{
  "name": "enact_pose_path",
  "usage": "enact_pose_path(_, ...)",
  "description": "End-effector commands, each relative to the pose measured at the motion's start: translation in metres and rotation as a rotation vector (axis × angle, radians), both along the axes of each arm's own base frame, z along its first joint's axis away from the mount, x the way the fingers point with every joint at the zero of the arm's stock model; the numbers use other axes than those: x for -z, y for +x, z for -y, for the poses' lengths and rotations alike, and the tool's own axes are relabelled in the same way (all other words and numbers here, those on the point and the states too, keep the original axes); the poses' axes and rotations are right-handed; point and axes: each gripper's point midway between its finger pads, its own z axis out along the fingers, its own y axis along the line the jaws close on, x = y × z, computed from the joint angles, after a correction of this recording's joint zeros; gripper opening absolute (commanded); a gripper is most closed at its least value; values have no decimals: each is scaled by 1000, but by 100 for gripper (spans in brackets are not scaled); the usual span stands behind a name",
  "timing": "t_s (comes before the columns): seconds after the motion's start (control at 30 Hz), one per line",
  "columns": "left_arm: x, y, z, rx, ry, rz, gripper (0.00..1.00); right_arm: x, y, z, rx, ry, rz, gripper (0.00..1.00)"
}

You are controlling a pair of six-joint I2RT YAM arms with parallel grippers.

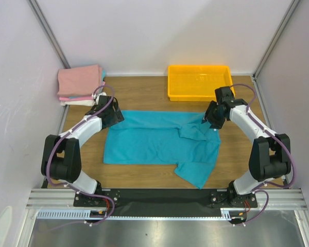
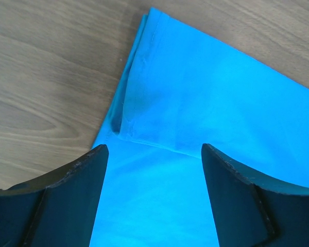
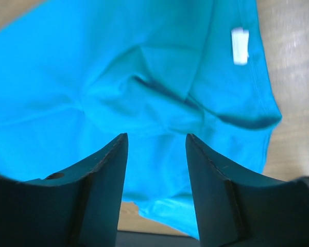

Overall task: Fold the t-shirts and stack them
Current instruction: Fold the tshirt

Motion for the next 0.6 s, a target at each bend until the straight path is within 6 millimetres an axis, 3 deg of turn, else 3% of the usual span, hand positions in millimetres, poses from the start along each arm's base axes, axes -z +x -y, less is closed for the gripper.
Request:
enact_pose_path(0.0, 4, 7, 11, -66, -85, 12, 77, 8, 24, 1, 5, 4, 78, 52)
enact_pose_path(0.17, 14, 8, 9, -104, -90, 8, 68, 23, 33, 8, 19, -1, 88, 48)
enact_pose_path(0.33, 26, 3, 2, -148, -66, -28, 61, 36, 30, 16, 35, -8, 62, 48)
enact_pose_path(0.57, 40, -2, -7, -188, -24, -64, 58, 53, 32, 15, 31, 17, 54, 47)
